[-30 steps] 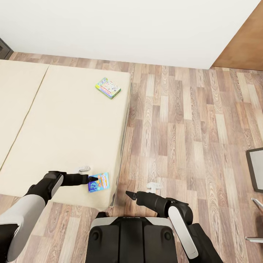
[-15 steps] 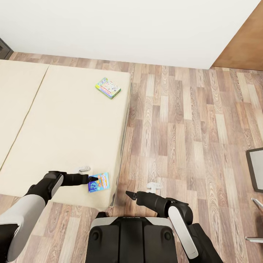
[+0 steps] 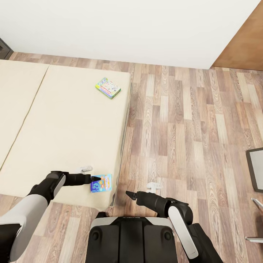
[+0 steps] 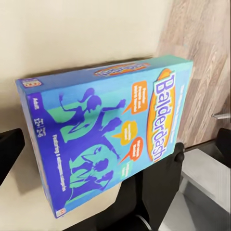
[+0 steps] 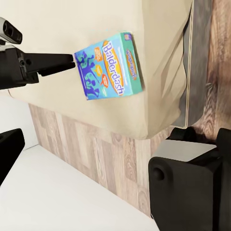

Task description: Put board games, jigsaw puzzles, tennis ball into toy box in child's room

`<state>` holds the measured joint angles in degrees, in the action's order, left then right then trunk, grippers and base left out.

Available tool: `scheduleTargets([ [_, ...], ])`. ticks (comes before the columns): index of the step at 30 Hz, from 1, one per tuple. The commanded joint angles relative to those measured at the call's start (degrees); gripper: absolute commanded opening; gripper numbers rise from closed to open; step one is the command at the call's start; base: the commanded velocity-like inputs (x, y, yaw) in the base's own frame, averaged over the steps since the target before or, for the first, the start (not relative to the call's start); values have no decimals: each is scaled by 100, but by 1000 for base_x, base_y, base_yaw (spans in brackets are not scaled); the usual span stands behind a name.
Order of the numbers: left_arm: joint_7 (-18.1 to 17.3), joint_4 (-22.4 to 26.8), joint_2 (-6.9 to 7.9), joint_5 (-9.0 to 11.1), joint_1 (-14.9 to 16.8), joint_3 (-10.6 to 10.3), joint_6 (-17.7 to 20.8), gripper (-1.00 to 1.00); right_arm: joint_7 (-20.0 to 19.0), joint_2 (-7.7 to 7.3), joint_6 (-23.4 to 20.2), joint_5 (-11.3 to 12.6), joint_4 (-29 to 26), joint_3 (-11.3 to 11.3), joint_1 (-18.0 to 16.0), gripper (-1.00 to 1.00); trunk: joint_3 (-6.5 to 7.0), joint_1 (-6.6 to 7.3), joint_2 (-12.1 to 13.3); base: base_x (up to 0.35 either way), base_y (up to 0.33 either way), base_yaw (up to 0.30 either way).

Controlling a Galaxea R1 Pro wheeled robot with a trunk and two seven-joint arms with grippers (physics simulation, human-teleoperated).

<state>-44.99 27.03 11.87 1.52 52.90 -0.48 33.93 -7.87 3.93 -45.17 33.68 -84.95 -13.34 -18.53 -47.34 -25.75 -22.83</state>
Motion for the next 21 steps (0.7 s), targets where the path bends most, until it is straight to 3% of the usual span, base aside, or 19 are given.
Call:
scheduleTargets([
  [1, -14, 4, 0, 15, 1, -5, 40, 100, -30, 3, -27, -28, -4, 7, -2, 100, -6, -3, -9, 0, 0, 0],
  [21, -126, 2, -18, 15, 1, -5, 45, 100, -33, 3, -27, -28, -4, 7, -2, 100, -6, -3, -9, 0, 0, 0],
])
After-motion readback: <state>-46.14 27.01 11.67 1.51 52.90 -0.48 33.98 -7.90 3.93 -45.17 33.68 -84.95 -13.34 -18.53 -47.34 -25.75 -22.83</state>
